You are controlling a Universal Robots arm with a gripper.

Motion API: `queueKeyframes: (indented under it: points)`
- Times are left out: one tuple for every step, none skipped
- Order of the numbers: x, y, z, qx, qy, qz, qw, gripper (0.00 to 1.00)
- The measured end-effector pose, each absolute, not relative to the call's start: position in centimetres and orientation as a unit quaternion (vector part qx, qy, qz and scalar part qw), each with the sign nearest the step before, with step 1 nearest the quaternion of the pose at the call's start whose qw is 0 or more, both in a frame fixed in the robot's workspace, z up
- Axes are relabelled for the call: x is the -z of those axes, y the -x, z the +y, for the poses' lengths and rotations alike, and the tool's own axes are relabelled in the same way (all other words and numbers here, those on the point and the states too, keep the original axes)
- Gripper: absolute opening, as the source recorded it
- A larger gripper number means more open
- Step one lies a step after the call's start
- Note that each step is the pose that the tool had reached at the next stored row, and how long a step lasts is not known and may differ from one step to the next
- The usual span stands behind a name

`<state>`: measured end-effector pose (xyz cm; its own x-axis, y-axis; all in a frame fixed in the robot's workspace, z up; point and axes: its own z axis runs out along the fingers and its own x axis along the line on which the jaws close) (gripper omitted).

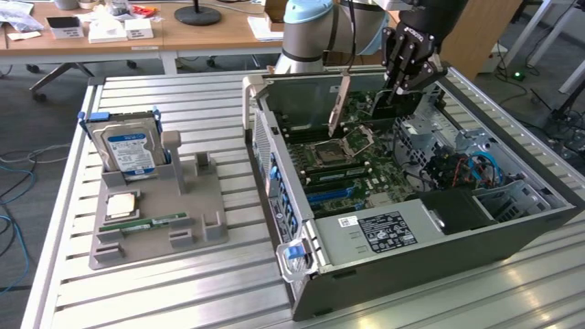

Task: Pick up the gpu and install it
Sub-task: 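Insert the gpu into the slot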

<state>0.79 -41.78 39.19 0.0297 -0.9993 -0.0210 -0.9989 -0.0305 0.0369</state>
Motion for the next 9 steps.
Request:
queueKeyframes:
  points:
    - [-39.19, -0.79, -41.78, 0.020, -0.718, -0.696, 0.006, 0.26]
    - [-39.17, -0.79, -41.78, 0.020, -0.718, -0.696, 0.006, 0.26]
    - [-39.12, -0.79, -41.78, 0.020, -0.718, -0.696, 0.006, 0.26]
    - [-39.02, -0.79, -41.78, 0.020, -0.718, -0.696, 0.006, 0.26]
    - [-38.92, -0.79, -41.78, 0.020, -0.718, -0.696, 0.006, 0.26]
    - [-38.80, -0.79, -41.78, 0.020, -0.718, -0.696, 0.006, 0.26]
    - [-38.69, -0.79, -41.77, 0.020, -0.718, -0.696, 0.006, 0.26]
    - [-38.60, -0.79, -41.78, 0.020, -0.718, -0.696, 0.006, 0.26]
    - [-38.50, -0.79, -41.78, 0.020, -0.718, -0.696, 0.006, 0.26]
